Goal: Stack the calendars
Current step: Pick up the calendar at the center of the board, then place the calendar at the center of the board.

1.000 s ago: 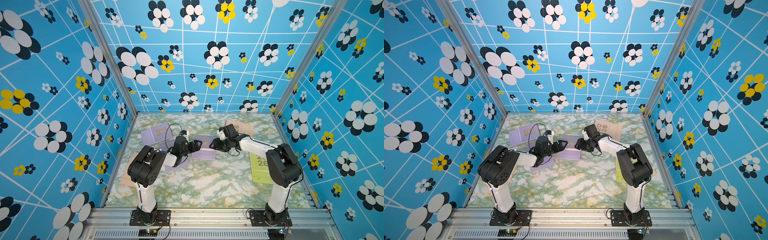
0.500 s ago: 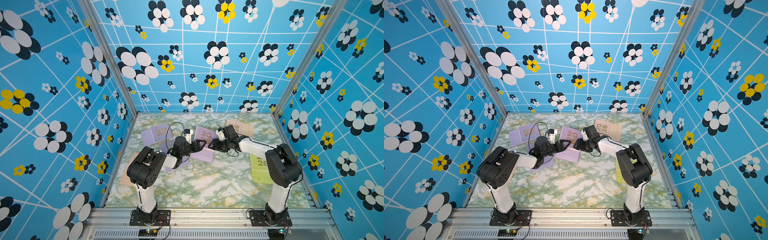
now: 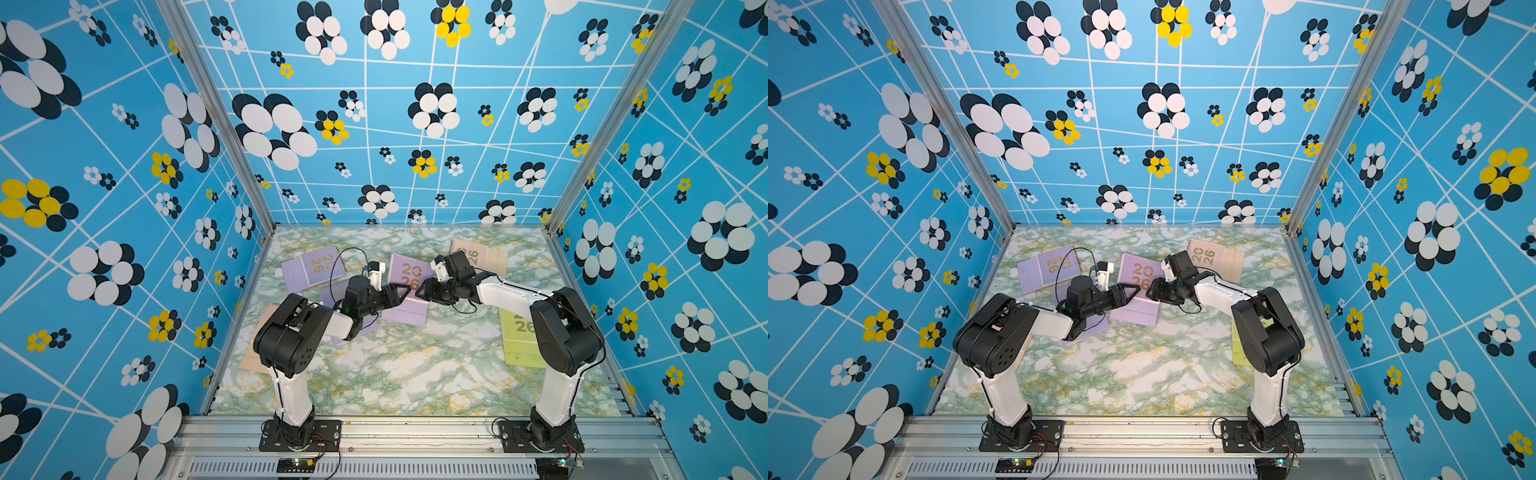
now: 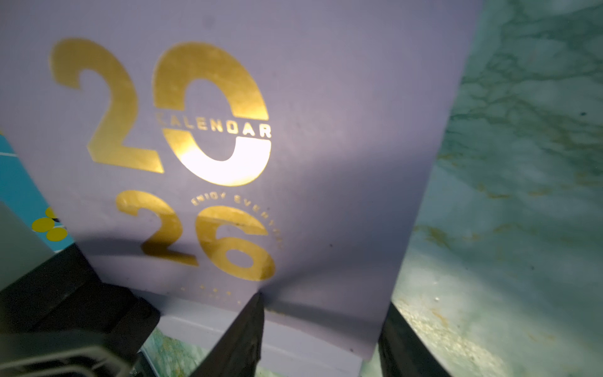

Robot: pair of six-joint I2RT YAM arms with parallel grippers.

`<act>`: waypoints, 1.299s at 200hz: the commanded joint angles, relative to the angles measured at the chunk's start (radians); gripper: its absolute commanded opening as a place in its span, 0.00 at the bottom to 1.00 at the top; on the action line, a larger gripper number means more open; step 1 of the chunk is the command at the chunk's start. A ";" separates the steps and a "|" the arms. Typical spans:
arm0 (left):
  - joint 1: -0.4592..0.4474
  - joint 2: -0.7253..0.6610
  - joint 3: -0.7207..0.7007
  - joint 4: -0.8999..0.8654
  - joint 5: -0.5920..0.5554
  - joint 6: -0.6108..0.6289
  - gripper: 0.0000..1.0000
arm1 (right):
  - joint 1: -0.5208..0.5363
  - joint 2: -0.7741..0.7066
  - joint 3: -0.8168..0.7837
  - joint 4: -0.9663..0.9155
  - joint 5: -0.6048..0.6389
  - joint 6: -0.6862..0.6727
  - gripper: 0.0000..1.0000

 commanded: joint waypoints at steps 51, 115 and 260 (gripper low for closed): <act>0.023 -0.098 -0.002 0.019 0.099 0.010 0.08 | -0.030 -0.098 -0.050 0.017 0.012 -0.037 0.57; 0.043 -0.116 0.027 0.068 0.186 -0.044 0.07 | -0.115 -0.231 -0.174 0.119 -0.113 -0.063 0.62; 0.042 -0.134 0.060 0.194 0.304 -0.162 0.08 | -0.132 -0.240 -0.352 0.604 -0.376 0.071 0.63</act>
